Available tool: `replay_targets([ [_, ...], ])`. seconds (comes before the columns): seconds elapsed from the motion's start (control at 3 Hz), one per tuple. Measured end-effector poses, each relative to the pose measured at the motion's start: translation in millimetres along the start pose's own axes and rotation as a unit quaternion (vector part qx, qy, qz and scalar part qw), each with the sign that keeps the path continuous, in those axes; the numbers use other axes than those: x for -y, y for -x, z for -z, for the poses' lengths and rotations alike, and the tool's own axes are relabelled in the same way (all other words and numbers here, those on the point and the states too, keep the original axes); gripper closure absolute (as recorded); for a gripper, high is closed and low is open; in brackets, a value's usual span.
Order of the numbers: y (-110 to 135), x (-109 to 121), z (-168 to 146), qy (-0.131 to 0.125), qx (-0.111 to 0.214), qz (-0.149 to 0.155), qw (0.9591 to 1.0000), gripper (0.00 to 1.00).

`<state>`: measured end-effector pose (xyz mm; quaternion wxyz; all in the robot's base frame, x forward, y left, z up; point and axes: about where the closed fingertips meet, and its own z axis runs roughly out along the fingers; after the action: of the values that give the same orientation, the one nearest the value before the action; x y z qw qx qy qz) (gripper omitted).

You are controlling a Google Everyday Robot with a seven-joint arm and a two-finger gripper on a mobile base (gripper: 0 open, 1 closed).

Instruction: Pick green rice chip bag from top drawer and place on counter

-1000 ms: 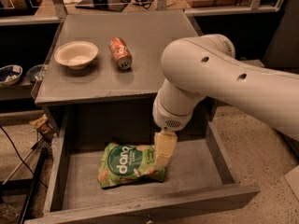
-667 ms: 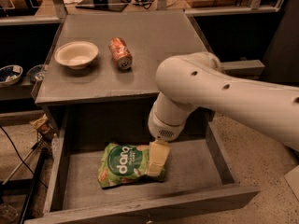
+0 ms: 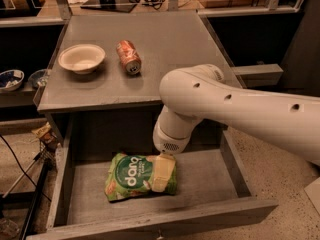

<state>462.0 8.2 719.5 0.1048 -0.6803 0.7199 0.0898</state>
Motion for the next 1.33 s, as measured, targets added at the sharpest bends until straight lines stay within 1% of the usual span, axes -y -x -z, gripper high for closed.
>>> replay_targets([
  [0.33, 11, 13, -34, 0.001, 0.015, 0.002, 0.9999, 0.0],
  [0.67, 13, 11, -41, 0.006, 0.018, 0.001, 0.9998, 0.0],
  [1.0, 27, -9, -74, 0.031, 0.033, 0.0, 0.999, 0.0],
  [1.33, 27, -9, -75, 0.032, 0.033, 0.0, 0.9989, 0.0],
])
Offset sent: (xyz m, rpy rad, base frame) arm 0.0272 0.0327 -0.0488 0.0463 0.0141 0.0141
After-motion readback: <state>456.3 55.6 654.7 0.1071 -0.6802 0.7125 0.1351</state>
